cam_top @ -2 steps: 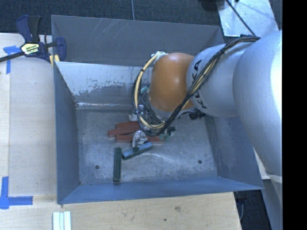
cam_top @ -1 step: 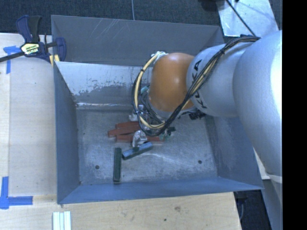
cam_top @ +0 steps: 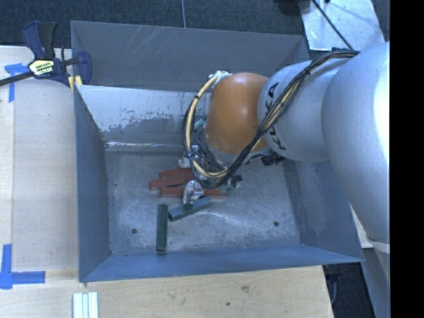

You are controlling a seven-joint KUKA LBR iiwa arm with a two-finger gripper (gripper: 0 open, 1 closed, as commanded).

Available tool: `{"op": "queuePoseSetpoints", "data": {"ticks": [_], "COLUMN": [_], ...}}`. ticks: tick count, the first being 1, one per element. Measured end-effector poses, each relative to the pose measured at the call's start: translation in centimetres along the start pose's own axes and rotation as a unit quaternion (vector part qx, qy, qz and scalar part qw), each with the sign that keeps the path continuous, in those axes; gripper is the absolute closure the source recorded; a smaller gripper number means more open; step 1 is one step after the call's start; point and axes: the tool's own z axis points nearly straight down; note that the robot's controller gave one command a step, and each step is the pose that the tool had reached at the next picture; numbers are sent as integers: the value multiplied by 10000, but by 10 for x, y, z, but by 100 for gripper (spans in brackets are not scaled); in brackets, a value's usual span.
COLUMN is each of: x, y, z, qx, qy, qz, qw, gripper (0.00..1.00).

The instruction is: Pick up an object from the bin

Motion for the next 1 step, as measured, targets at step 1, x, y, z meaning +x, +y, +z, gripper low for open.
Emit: {"op": "queuePoseSetpoints", "data": {"ticks": [1], "x": [3], "y": [-1], "z": [-5], "qx": [28], "qy": [86], "qz": [-2], "qw": [10000], "gripper": [100]}}
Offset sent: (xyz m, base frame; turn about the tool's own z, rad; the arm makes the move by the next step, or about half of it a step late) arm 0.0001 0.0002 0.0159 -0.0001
